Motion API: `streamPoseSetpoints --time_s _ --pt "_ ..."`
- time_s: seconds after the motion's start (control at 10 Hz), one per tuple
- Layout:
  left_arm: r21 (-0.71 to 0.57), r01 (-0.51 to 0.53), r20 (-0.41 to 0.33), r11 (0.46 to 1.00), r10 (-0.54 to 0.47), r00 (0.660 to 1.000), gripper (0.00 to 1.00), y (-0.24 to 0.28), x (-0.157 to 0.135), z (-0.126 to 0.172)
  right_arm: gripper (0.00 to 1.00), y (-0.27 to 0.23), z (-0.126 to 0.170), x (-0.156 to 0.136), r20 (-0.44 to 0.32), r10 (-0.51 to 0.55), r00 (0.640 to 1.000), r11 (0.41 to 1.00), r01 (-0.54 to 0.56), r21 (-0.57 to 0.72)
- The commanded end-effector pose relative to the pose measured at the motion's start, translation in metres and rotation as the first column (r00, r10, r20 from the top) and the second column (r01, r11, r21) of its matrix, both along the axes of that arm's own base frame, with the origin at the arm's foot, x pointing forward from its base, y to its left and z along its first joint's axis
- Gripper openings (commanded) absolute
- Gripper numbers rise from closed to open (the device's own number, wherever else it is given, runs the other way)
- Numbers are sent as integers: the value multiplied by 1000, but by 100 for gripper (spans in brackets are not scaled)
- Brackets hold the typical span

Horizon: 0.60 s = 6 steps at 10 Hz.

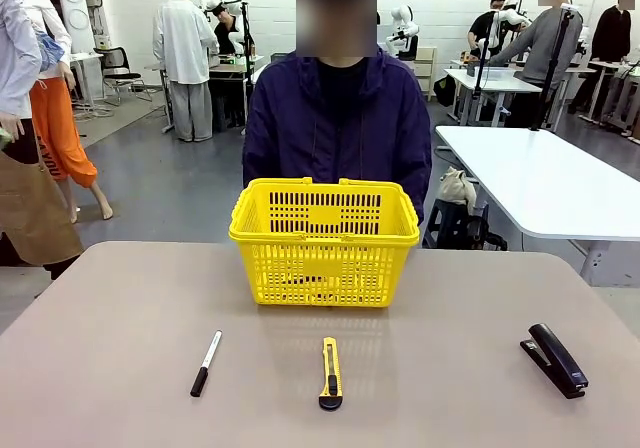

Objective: Place the items the person wants into the basket.
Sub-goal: Pick up the item the person points to and place it in the Market Basket.

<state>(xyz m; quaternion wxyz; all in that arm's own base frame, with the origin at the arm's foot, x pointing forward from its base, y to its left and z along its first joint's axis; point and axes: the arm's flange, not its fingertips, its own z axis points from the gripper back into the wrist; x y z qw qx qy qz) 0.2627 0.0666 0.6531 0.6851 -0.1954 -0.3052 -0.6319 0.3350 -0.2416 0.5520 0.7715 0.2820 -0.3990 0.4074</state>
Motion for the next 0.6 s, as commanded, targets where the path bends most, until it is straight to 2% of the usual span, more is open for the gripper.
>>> streamPoseSetpoints --time_s 0.0,0.3,0.5 --pt "-26 -92 -15 995 91 996 100 33 4 -32 100 0 1 2 34 4 999 1000 -5 29" --pt "-57 -234 -45 971 232 972 100 81 -19 -55 100 0 1 2 34 4 999 1000 -5 29" --pt "-65 -265 -58 962 261 963 100 94 -21 -57 100 0 1 2 34 4 999 1000 -5 29"
